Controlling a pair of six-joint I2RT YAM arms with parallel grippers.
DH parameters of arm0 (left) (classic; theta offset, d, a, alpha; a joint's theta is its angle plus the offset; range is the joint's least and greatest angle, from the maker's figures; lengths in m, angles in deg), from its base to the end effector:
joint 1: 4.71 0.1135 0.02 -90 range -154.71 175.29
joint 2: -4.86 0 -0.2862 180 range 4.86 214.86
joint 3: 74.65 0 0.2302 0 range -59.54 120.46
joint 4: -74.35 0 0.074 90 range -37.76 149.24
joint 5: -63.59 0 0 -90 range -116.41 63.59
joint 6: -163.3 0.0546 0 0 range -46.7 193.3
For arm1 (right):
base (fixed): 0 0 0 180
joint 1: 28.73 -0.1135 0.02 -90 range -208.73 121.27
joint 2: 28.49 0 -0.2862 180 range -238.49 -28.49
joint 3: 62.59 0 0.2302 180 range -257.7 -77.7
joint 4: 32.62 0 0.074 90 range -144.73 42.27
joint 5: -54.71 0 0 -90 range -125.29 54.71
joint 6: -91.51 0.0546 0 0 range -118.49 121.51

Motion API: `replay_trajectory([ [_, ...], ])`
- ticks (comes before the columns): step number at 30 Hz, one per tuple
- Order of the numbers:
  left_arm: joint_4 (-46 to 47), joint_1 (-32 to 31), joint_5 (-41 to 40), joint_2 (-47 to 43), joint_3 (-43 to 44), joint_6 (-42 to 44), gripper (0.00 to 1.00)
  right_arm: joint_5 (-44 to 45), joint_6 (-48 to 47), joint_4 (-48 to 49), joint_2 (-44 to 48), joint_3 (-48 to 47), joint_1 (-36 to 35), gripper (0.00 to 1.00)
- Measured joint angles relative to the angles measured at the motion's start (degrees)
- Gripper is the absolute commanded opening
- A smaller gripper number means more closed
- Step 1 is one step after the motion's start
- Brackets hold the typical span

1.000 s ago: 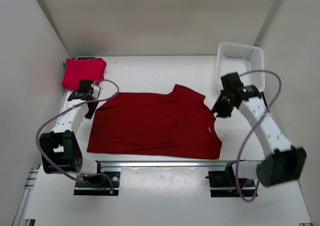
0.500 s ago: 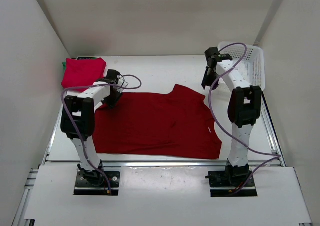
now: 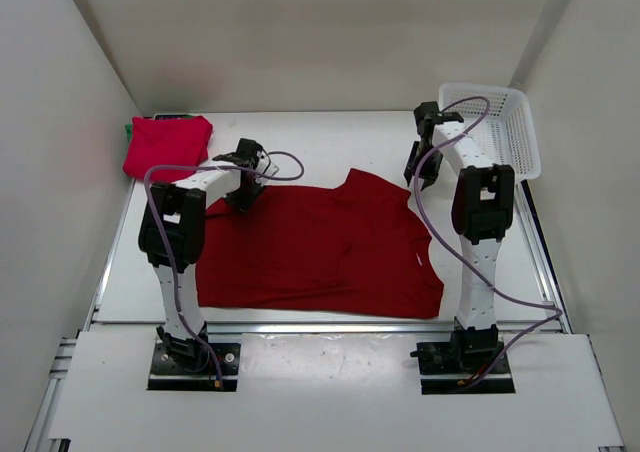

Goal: Fold and stack the t-shirts
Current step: Grap the side of the flattened tshirt furthest away from the robot with both arms

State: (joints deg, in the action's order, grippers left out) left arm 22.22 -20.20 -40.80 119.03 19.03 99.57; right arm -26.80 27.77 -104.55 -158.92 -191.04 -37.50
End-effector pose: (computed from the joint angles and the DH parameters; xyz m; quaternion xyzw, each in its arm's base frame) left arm 0.3802 -0.0913 0.1729 0.3319 0.9231 0.1373 0.1376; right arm 0.4669 0.0639 0.2004 0.1604 0.9744 -0.0279 0.1552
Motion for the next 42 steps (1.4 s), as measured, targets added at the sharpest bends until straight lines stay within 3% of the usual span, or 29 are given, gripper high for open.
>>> replay_trajectory([
  [4, 0.24, 0.55, -2.21, 0.17, 0.15, 0.24, 0.47, -0.81, 0.02, 0.17, -1.25, -0.24, 0.17, 0.49],
  [9, 0.72, 1.01, -4.15, 0.76, 0.13, -0.02, 0.18, -2.34, -0.17, 0.5, -2.29, -0.24, -0.13, 0.52],
  [14, 0.72, 0.9, -4.7, 0.98, 0.0, -0.15, 0.04, -3.1, -0.15, 0.2, -4.46, -0.61, -1.11, 0.49],
  [16, 0.83, 0.9, -4.74, 0.98, -0.09, -0.15, 0.0, -3.15, -0.15, 0.22, -4.63, -0.87, -1.51, 0.42],
  [17, 0.85, 0.9, -4.74, 0.98, -0.11, -0.17, 0.0, -3.21, -0.2, 0.28, -4.66, -0.9, -1.68, 0.38],
  [19, 0.87, 0.9, -4.74, 0.96, -0.11, -0.24, 0.0, -3.78, -0.13, 0.35, -4.72, -0.94, -1.79, 0.1],
  [20, 0.87, 0.94, -4.76, 0.96, -0.11, -0.28, 0.0, -4.28, 0.2, 0.44, -4.87, -1.11, -1.81, 0.01],
  [34, 0.13, 4.37, -5.84, -2.99, 1.84, 0.81, 0.0, -3.74, -1.31, 0.2, -2.97, -3.91, -1.86, 0.0],
  [37, 0.15, 5.77, -6.43, -5.31, 2.03, 1.86, 0.0, -4.02, -2.54, 1.86, 3.21, -0.42, -2.29, 0.0],
  [42, 1.22, 7.08, -7.87, -12.92, -3.41, 4.26, 0.0, -4.66, -3.69, 6.32, 20.31, 14.97, -4.26, 0.0],
])
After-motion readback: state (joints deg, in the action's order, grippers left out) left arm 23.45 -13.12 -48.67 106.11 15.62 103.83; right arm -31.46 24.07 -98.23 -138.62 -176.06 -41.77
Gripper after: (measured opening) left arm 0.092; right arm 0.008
